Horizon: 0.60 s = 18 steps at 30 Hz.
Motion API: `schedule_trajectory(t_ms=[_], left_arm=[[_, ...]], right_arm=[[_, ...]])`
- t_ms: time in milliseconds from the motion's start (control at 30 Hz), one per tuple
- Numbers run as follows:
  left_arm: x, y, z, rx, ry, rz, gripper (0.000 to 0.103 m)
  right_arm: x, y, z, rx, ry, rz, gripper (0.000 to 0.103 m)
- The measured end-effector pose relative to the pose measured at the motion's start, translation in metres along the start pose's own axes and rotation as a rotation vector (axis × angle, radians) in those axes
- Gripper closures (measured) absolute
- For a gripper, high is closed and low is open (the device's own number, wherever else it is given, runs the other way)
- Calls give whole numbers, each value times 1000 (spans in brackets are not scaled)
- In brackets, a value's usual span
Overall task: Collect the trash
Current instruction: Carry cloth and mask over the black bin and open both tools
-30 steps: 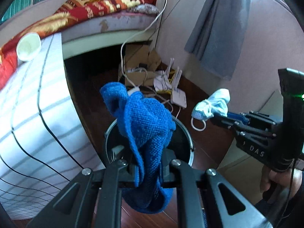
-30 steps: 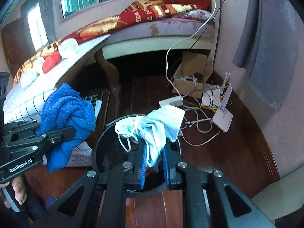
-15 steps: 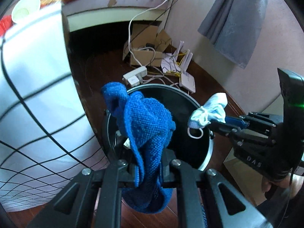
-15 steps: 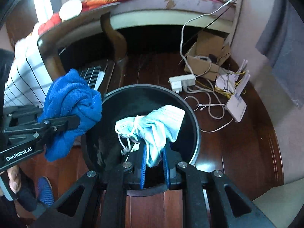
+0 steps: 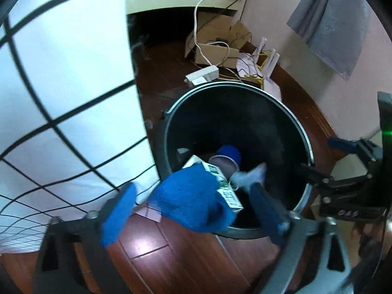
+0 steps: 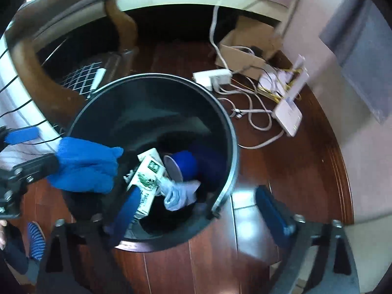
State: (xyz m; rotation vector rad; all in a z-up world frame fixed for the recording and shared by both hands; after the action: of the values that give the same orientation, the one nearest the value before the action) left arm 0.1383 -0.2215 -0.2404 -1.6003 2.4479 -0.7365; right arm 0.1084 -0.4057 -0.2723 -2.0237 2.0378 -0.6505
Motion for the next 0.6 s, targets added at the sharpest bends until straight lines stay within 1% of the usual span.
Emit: schedule_trajectory(t_ms=[100, 233, 400, 467, 533, 600], left_arm=[[0, 2, -1, 5, -9, 6, 4], [-1, 5, -5, 13, -12, 8, 4], [-14, 10, -25, 44, 0, -4, 4], [-14, 10, -28, 58, 8, -5, 4], [-15, 14, -35, 57, 18, 0, 4], [-16, 21, -41, 67, 12, 12, 4]], right_arm=[[7, 0, -3, -1, 3, 32, 0], [4, -3, -11, 19, 6, 29, 0], [0, -5, -21, 39, 15, 21, 0], [0, -6, -24, 47, 14, 22, 0], [0, -7, -27, 56, 15, 27, 0], [1, -9, -29, 62, 15, 34, 0]])
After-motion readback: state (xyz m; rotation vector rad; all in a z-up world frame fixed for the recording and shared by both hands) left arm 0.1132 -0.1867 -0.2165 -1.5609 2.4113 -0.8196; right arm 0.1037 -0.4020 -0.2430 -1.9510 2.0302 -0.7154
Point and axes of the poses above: each gripper's, at about its wrist camera, not at the fingertips, and z roughly the way its jaws point, x to its right, y to its underside, the point moved 3 cm from there along z, roughly the way its jaws point, and after that the axes turned 5 degrees about y, right-handed, at the moved point
